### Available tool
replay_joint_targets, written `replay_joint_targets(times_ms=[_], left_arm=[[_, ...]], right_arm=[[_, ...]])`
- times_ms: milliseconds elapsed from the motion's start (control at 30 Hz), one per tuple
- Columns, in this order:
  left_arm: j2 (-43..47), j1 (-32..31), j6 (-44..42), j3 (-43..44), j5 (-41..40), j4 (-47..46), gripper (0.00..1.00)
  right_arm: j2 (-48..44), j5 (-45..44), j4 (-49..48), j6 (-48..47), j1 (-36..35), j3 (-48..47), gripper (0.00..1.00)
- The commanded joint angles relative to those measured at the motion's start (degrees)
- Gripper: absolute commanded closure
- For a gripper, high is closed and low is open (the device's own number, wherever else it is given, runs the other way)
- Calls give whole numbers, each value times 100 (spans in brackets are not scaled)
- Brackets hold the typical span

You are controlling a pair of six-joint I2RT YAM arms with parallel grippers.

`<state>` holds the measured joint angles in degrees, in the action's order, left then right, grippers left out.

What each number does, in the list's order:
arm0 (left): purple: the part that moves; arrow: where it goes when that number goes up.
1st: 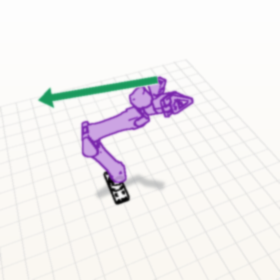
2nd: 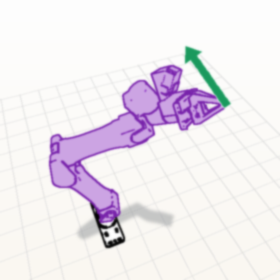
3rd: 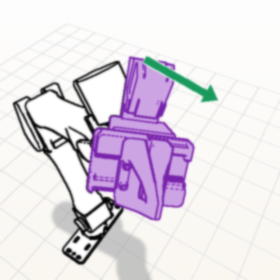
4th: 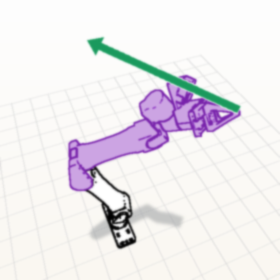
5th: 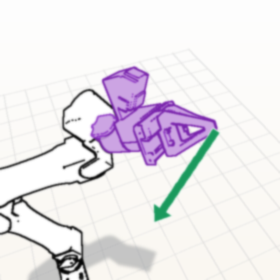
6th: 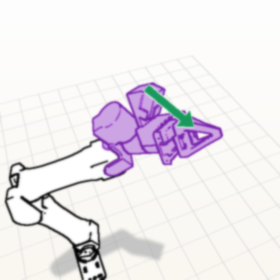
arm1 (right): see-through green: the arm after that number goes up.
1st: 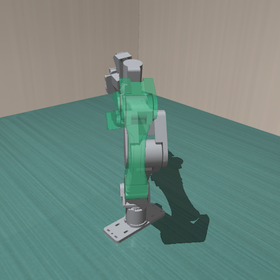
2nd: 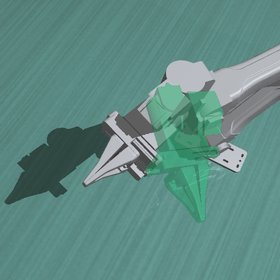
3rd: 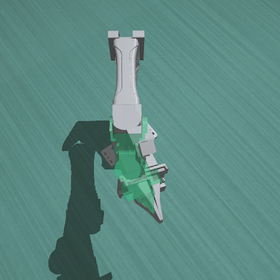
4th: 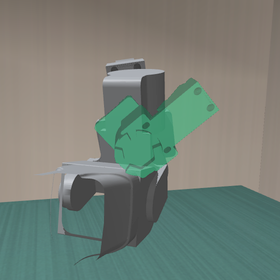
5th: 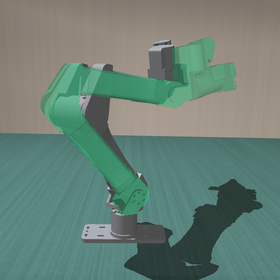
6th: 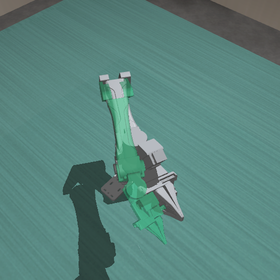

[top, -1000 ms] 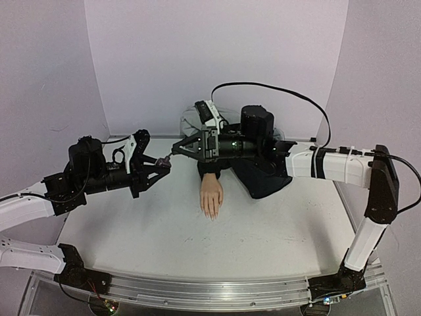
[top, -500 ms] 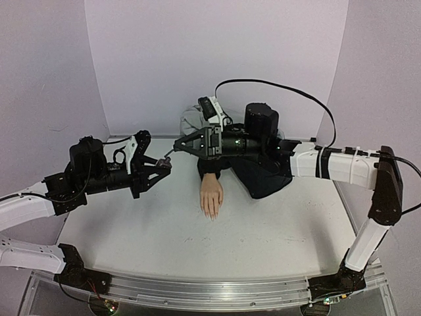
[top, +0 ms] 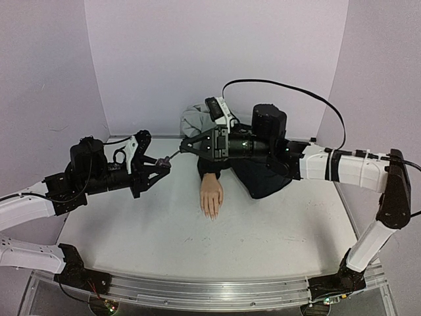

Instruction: Paint the nails

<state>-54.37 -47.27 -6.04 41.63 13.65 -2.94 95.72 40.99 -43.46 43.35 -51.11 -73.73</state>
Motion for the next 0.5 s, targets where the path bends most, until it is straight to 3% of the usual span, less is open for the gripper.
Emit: replay_joint_targets(times_ms=[0, 200, 467], left_arm=[[191, -2, -46, 228, -601, -243, 100], [359, -2, -24, 185, -1295, -246, 100], [395, 2, -131, 170, -1947, -242, 100]], right_arm=[[-758, -321, 408, -956, 78, 149, 100], [-1404, -1319, 1773, -3417, 103, 911, 100], [-1252, -2487, 2609, -5508, 109, 1459, 100]])
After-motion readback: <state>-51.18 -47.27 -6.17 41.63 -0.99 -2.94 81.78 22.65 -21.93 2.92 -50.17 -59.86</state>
